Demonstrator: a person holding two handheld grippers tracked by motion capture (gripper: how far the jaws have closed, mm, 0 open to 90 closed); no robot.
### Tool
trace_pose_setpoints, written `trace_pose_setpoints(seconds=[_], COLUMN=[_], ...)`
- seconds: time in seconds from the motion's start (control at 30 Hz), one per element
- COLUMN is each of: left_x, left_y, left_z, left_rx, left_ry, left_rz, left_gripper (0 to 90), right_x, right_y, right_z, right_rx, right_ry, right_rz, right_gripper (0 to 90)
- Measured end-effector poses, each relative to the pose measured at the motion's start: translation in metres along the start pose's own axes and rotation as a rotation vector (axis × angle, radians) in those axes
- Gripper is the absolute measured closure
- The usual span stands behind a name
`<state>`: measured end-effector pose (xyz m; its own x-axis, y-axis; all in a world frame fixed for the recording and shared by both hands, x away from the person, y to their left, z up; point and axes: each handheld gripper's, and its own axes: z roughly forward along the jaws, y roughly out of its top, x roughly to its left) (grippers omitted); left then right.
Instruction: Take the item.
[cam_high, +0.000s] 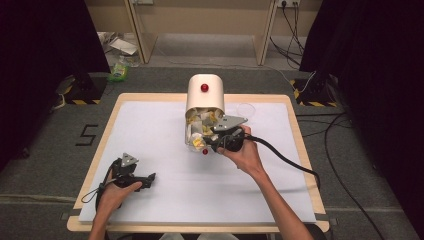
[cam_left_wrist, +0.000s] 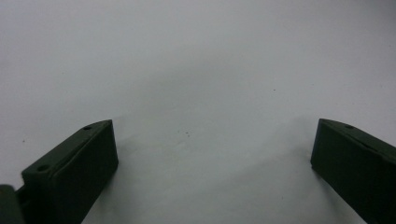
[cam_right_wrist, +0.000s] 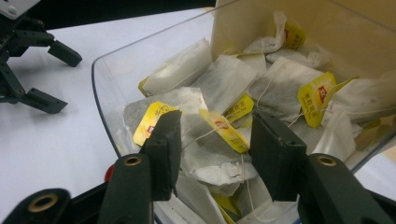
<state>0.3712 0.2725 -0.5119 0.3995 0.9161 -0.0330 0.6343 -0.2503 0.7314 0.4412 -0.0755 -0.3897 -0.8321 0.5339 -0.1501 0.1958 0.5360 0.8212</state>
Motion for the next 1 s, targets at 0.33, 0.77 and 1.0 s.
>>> trace_pose_setpoints(seconds=[0.33, 0.77, 1.0], left_x=[0.000, 0.000, 0.000], left_y=[0.000, 0.000, 0.000], left_z=[0.000, 0.000, 0.000], left_rx=[0.000, 0.001, 0.000], left_ry=[0.000, 0.001, 0.001], left_rz=[0.000, 0.000, 0.000], left_gripper=[0.0, 0.0, 0.0], right_x=[0.001, -0.005, -0.005], right_y=[0.000, 0.010, 0.014], right_z=[-0.001, -0.021, -0.030], right_rx=[-0.016, -0.133, -0.159], right_ry=[0.005, -0.018, -0.015], right_rz=[0.010, 0.005, 0.003], right_gripper=[87.9, 90.0, 90.0])
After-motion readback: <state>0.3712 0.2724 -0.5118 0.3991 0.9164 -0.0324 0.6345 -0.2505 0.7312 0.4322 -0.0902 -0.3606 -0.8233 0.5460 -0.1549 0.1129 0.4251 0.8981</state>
